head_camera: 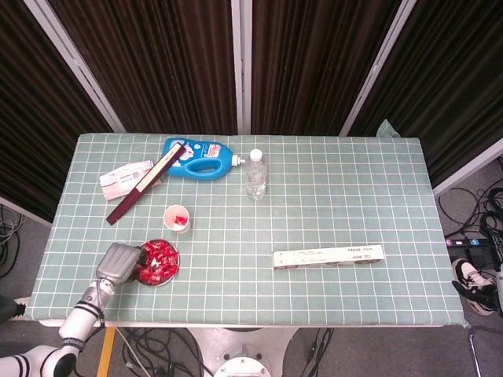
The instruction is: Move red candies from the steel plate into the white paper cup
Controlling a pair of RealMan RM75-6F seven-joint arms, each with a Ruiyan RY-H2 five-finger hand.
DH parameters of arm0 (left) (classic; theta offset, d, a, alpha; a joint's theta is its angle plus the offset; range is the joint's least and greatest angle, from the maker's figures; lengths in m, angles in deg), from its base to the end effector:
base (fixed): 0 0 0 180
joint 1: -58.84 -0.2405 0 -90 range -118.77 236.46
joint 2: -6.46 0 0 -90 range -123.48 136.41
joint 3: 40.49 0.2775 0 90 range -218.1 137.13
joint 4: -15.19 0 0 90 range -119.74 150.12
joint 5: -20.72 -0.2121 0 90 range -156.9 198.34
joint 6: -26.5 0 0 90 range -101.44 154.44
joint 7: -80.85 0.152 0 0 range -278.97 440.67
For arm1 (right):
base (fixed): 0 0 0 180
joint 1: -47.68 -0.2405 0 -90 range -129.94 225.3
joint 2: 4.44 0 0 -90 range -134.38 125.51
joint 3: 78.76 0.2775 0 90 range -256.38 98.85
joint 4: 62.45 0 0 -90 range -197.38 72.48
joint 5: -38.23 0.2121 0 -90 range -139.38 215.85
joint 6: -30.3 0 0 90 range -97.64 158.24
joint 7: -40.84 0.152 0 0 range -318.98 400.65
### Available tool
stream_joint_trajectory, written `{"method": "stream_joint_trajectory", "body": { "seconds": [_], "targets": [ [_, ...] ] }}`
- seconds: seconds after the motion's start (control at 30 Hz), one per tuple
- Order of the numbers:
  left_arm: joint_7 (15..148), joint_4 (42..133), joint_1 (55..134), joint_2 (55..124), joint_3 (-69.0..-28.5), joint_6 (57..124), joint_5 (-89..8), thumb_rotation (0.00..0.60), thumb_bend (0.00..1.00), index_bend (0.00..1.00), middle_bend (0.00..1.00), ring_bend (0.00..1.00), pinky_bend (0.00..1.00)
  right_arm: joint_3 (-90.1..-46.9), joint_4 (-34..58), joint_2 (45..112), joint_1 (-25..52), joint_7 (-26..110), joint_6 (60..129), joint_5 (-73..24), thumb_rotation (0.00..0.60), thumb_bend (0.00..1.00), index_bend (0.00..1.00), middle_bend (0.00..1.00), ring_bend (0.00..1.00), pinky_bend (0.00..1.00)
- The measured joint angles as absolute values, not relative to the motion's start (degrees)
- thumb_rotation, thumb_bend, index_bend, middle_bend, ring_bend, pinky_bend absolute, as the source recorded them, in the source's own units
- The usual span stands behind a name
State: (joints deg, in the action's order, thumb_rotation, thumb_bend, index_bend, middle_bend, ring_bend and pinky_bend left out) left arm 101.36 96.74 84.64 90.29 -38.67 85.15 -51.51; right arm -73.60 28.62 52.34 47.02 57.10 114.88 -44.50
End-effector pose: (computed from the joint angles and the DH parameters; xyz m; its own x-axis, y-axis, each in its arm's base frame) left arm -0.2996 0.2721 -0.0052 0.6000 0.3708 0.7089 0.8000 -0.2774 -0.5320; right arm -0.3590 -0.1740 0.2231 0.2639 0.0342 0.9639 -0.9597 0.1094 0.2589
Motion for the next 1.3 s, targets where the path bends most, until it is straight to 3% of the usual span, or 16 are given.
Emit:
{"method": "stream_joint_trajectory", "body": {
  "seconds": [0.2, 0.47, 0.83, 1.13, 1.3],
  "targets": [
    [97.66, 95.44, 84.91, 90.66, -38.89, 85.15, -53.95, 0.600, 0.46, 0.73, 0.74, 0.95, 1.00, -73.60, 28.59, 52.25, 47.15, 57.49, 115.10, -44.47, 0.600, 0.03, 0.00, 0.13, 0.00, 0.33],
    [95.47, 98.02, 85.53, 88.83, -40.16, 86.94, -56.92, 0.600, 0.46, 0.73, 0.76, 0.95, 1.00, -73.61, 28.31, 52.29, 47.25, 57.98, 115.32, -44.58, 0.600, 0.03, 0.00, 0.13, 0.00, 0.33],
    [96.53, 102.99, 92.01, 85.99, -47.38, 85.07, -56.58, 0.600, 0.46, 0.73, 0.76, 0.95, 1.00, -73.59, 27.82, 52.33, 47.59, 58.63, 115.62, -44.25, 0.600, 0.03, 0.00, 0.14, 0.00, 0.33],
    [98.29, 99.96, 97.77, 89.11, -51.03, 79.52, -51.09, 0.600, 0.46, 0.71, 0.73, 0.95, 1.00, -73.47, 27.61, 52.35, 47.74, 58.65, 115.39, -43.58, 0.600, 0.03, 0.00, 0.13, 0.00, 0.33],
    [99.80, 97.56, 99.21, 90.87, -50.80, 77.72, -48.44, 0.600, 0.44, 0.65, 0.61, 0.94, 1.00, -73.37, 27.61, 52.32, 47.75, 58.56, 115.16, -43.20, 0.600, 0.03, 0.00, 0.13, 0.00, 0.33]
  ]
}}
